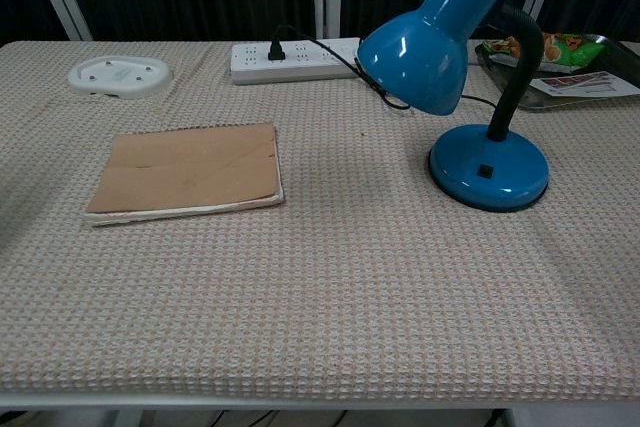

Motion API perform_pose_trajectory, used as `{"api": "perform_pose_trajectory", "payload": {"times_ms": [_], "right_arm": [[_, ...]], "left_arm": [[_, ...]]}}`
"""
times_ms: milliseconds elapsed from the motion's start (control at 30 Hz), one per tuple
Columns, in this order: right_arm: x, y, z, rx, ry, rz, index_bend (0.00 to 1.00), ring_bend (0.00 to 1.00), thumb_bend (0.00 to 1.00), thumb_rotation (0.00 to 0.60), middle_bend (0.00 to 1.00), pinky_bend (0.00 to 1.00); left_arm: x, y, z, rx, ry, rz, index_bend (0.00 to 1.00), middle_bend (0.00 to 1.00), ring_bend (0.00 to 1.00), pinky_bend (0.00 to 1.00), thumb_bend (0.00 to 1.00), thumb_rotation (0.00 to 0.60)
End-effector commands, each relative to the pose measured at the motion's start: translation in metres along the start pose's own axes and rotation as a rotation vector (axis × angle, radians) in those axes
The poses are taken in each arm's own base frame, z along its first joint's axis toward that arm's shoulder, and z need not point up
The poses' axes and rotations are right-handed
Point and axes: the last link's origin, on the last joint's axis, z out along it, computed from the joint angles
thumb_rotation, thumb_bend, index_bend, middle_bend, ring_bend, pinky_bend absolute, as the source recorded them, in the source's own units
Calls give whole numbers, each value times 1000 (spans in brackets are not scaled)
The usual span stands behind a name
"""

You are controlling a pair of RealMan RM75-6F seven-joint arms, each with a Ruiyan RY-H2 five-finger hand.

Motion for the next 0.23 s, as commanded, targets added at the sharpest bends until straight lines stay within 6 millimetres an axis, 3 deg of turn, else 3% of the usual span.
{"api": "perform_pose_trajectory", "payload": {"times_ms": [33,133,233], "right_arm": [[2,23,-13,-54,-40,-20,0,18,152,600,30,250],[2,27,-15,-81,-5,-32,0,0,98,600,0,37],[2,29,-17,-95,22,-37,0,0,91,600,0,0]], "left_arm": [[1,0,-1,-1,3,0,0,0,0,0,147,600],[3,0,-2,-2,12,1,0,0,0,0,146,600],[4,0,-3,-4,13,4,0,0,0,0,144,600]]}}
